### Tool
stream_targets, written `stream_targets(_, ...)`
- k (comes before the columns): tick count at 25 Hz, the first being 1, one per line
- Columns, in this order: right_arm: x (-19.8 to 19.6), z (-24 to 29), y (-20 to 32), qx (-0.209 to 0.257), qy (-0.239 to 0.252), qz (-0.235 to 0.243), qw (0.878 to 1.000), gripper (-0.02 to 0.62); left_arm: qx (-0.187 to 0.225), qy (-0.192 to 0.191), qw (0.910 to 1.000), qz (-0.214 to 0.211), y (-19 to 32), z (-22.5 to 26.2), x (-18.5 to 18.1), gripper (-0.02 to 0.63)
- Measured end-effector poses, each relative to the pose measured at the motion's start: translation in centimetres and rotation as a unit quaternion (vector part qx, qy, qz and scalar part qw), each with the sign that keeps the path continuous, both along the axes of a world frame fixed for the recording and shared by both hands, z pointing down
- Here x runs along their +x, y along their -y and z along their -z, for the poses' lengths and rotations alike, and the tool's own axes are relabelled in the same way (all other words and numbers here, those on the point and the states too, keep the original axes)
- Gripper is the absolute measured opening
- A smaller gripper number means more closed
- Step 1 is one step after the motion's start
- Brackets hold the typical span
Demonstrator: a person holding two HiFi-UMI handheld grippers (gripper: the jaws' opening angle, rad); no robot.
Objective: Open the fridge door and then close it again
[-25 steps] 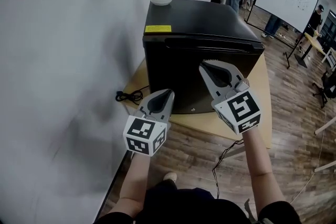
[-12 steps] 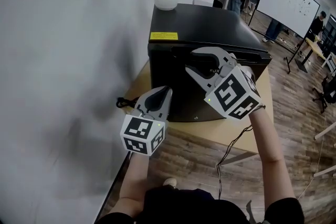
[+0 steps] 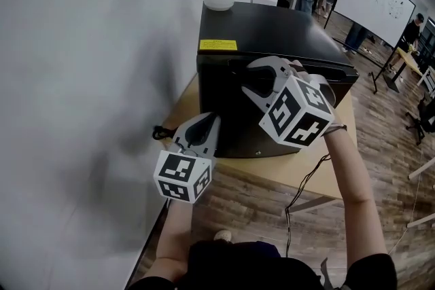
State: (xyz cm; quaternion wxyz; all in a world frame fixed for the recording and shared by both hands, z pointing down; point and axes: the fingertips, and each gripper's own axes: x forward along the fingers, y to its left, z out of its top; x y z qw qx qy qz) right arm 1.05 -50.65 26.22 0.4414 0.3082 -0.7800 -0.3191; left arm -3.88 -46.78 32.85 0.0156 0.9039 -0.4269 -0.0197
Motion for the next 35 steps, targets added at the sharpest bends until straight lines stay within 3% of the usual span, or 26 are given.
stream_targets(14,0.0,-0.2,0.2,-0.003,-0.041,-0.009,0.999,0.086,-0.017,0.001,0.9998,0.003,-0.7,-1.7,-0.3,0.012)
stream_targets(35,0.1,-0.4,0.1,0.052,-0.095,-0.035,0.994,0.078,-0.032,-0.001,0.9994,0.013,-3.2,-2.7,-1.0,0.012)
